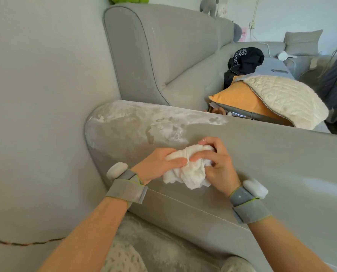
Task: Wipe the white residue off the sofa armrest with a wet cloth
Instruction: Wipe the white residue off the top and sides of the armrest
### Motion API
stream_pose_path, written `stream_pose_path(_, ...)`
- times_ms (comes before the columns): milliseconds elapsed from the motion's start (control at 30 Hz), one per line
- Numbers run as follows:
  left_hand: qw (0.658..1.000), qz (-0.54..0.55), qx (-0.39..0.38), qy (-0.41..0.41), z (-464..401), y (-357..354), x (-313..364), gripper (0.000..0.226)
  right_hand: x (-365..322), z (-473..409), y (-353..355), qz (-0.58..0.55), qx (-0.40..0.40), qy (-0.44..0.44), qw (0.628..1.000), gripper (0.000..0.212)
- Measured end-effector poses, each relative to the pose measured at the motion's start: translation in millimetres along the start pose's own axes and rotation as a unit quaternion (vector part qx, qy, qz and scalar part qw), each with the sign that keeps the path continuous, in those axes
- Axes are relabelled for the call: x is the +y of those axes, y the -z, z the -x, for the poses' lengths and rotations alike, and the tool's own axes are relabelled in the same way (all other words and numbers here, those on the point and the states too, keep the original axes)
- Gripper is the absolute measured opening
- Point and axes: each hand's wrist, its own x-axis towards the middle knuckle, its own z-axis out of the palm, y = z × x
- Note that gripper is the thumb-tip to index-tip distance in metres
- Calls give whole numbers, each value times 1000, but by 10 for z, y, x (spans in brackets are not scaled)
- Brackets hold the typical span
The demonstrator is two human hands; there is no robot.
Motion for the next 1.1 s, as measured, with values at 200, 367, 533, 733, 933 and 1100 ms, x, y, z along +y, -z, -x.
stream_pose_path(200,998,-4,-9,-60,-68,81,-19,25,-199,-10,84,-34,-4,-65,997,31)
stream_pose_path(367,993,41,-29,-103,-59,210,3,20,-523,-70,112,-206,73,-220,951,61)
stream_pose_path(533,983,110,-48,-138,-47,296,-44,24,-680,-146,-81,-206,111,-310,921,90)
stream_pose_path(733,966,208,-17,-150,-44,278,-6,25,-811,-224,-233,-344,30,-303,888,87)
stream_pose_path(933,974,164,-33,-150,-16,246,-25,31,-875,-374,-249,-255,88,-298,916,50)
stream_pose_path(1100,982,112,-4,-152,-130,442,-155,16,-995,-518,-79,3,129,-285,950,44)
